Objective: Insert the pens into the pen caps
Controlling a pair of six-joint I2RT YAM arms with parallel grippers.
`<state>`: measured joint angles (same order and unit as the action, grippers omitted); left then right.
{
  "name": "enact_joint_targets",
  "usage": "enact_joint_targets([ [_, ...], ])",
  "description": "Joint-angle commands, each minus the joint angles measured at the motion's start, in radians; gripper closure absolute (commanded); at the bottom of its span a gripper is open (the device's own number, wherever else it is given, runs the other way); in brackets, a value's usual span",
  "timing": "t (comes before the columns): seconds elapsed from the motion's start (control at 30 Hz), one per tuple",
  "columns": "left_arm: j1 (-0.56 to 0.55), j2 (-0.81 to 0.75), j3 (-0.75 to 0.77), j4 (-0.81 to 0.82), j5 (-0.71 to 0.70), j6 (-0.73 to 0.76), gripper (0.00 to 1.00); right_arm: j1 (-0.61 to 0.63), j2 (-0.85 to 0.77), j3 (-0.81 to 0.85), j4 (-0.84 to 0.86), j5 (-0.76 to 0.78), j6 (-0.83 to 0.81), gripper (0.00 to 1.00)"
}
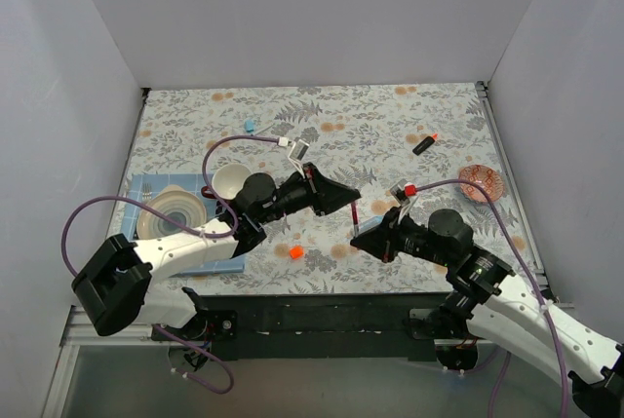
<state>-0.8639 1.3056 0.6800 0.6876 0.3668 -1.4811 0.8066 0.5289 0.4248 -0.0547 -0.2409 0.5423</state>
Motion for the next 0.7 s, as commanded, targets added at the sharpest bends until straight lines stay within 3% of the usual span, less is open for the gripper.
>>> enact_joint_targets([
  [0.0, -0.110, 0.043, -0.068, -0.109, 0.187, -0.010, 1.00, -0.032, 0.035, 0.202, 0.320, 0.287, -0.070, 0.99],
  [0.2, -0.132, 0.092, -0.145, 0.062, 0.213, -0.074, 1.00, -0.037, 0.056, 0.258, 0.323, 0.446, -0.139, 0.99],
  [0.4, -0.204, 0.201, -0.152, 0.268, 0.204, -0.169, 1.00, -0.049, 0.108, 0.289, 0.369, 0.442, -0.157, 0.99],
  [0.67, -0.257, 0.169, -0.168, 0.219, 0.084, -0.147, 1.00, -0.063, 0.045, 0.259, 0.435, 0.551, -0.180, 0.99],
])
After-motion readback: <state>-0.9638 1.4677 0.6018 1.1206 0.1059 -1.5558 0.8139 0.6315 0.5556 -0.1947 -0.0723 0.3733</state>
